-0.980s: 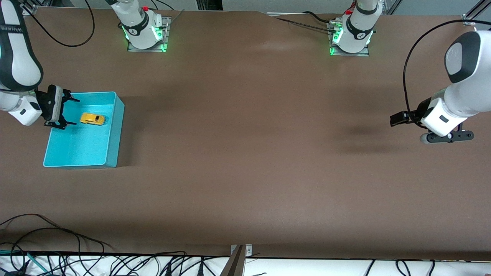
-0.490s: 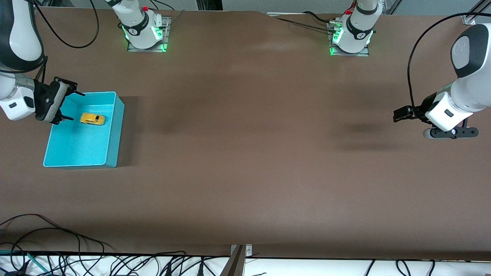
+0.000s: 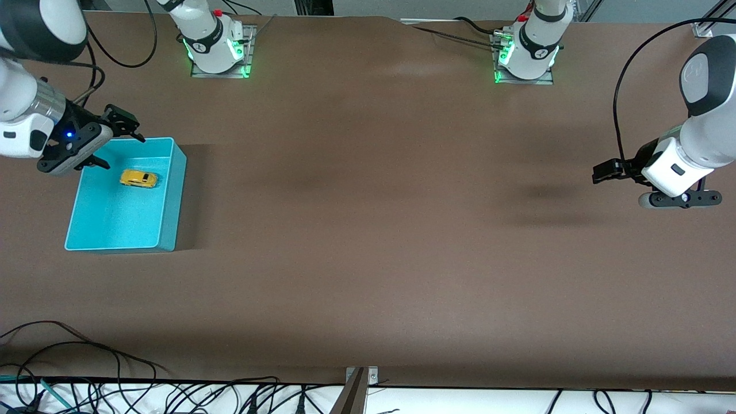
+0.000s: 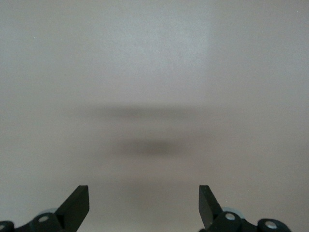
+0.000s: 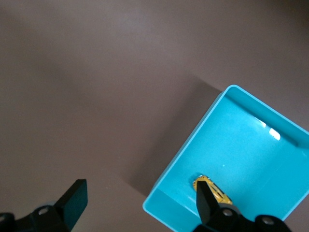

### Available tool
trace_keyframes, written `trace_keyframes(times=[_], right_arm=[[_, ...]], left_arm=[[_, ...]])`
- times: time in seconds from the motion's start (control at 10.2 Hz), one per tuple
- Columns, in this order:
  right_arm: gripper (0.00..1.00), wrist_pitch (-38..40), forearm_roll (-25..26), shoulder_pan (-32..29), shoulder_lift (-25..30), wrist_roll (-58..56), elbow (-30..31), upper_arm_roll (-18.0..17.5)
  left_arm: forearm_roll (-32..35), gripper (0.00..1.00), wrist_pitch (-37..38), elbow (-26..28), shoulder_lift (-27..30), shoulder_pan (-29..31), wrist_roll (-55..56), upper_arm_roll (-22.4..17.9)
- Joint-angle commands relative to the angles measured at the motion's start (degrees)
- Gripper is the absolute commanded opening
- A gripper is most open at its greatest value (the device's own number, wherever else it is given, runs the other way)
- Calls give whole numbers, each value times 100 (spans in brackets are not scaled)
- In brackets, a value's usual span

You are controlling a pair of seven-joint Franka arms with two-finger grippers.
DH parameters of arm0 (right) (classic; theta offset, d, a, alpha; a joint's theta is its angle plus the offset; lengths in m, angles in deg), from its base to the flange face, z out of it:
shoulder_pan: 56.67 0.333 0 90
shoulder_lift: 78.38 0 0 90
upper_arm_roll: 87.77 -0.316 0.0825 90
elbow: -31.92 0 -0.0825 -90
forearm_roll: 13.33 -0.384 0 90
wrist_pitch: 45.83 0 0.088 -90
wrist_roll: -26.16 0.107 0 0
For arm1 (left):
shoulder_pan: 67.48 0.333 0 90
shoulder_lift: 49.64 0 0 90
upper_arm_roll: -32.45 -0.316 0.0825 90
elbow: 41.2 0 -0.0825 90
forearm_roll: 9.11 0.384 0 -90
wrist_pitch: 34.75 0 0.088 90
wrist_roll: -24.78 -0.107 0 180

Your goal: Wind up and store yellow beetle car

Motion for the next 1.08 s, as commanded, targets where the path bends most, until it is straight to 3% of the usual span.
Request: trace_keyframes(times=[0.0,0.2,0.39,0.78,0.98], right_arm=[[100,508,11,352,125,1322,-446,161],[100,878,230,712,125,2387,-1008,293],[100,1387,249,1160,73,3136,-1606,669],[100,2003,688,1487,-146,3438,-2442,882],[100,2057,706,1461,-234,3438,-2470,908]], left_arm=[[-191,100,134,-54,69,44,-184,-7],[-191,100,134,-54,60,44,-184,-7],[-191,100,134,-45,60,35,-175,2],[-199,100,134,-45,60,44,-175,2],[-191,100,151,-45,60,35,-175,2]])
